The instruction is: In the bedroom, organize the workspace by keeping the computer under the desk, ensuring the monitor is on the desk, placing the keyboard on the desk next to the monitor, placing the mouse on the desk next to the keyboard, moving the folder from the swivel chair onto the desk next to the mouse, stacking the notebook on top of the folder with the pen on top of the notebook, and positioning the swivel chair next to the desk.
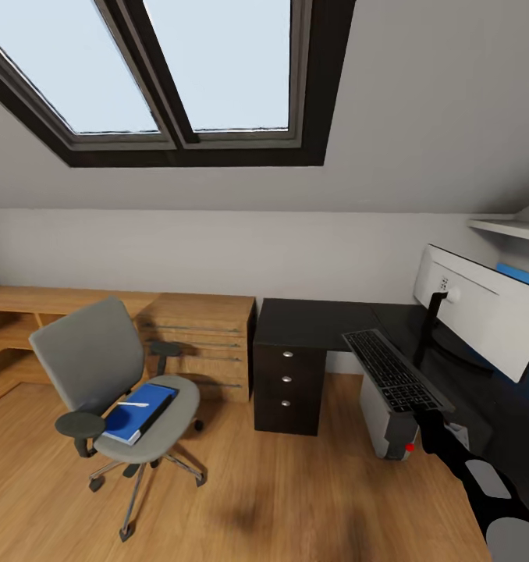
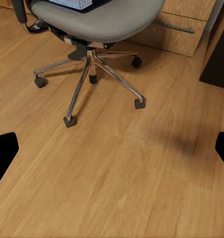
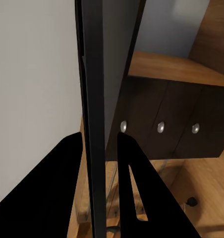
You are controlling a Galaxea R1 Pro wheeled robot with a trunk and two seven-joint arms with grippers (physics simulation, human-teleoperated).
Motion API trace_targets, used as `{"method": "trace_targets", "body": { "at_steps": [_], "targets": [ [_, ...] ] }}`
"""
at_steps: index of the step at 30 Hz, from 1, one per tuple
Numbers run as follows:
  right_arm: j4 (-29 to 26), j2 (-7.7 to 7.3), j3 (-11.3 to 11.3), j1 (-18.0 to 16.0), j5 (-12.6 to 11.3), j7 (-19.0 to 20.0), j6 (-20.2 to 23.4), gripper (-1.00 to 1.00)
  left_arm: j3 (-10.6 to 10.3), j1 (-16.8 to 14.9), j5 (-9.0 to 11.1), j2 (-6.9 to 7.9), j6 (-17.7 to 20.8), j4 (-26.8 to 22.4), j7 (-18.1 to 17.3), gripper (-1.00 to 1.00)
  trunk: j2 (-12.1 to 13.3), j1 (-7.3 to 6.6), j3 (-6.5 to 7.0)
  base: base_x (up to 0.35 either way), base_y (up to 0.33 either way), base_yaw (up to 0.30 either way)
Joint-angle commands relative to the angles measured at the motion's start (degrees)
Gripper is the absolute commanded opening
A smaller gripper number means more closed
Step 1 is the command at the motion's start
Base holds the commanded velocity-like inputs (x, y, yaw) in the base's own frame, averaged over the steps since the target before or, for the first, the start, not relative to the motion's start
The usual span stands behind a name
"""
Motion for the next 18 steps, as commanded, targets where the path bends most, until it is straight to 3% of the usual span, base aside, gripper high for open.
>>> {"method": "trace_targets", "body": {
  "at_steps": [1, 13, 18],
  "targets": [
    [0.02, 0.03, -0.35, -0.07, -0.33, 0.17, 0.54, -1.0, 0.24, 0.05, -0.5, 0.0, -0.25, 0.02, 0.37, 1.0, -0.08, 0.02, -0.1, 0.0, 0.0, -0.001],
    [0.1, 0.04, -0.34, -0.07, -0.33, 0.11, 0.54, -1.0, 0.24, 0.25, -0.48, 0.08, 0.03, -0.05, 0.53, 1.0, -0.08, 0.02, -0.1, 0.003, 0.0, 0.0],
    [0.14, 0.09, -0.34, -0.07, -0.33, 0.15, 0.54, -1.0, 0.24, 0.26, -0.48, 0.1, 0.06, -0.06, 0.47, 1.0, -0.08, 0.02, -0.1, 0.193, 0.0, 0.0]
  ]
}}
